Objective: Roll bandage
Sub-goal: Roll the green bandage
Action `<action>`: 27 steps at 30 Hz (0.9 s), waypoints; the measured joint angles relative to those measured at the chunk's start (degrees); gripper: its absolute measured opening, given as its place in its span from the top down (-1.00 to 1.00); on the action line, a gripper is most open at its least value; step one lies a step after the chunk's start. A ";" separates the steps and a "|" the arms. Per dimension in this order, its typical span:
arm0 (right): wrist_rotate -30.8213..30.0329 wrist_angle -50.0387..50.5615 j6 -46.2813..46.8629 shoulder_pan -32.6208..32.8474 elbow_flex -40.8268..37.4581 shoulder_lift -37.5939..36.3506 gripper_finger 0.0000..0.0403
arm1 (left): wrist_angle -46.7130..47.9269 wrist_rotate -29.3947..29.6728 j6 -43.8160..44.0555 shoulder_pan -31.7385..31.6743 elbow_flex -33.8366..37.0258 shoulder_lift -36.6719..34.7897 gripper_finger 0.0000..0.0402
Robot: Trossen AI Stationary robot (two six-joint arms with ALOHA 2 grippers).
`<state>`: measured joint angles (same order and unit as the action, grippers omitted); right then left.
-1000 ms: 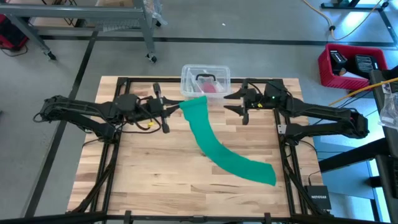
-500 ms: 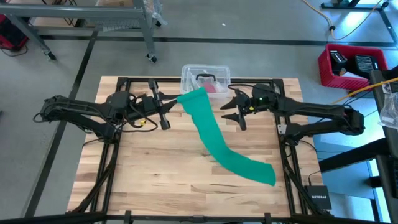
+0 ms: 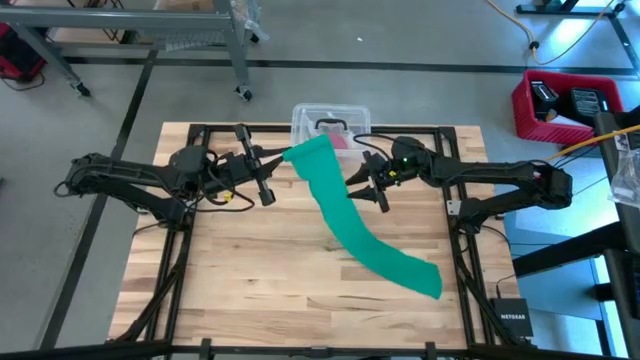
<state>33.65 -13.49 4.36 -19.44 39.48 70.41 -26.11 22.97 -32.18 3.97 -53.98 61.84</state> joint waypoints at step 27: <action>-3.54 -2.22 -6.46 4.49 -0.02 6.25 0.02 | -1.39 2.36 -3.91 0.00 0.00 -0.90 0.92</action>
<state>30.11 -15.71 -2.09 -14.95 39.46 76.66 -27.50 25.33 -36.10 3.97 -53.98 60.95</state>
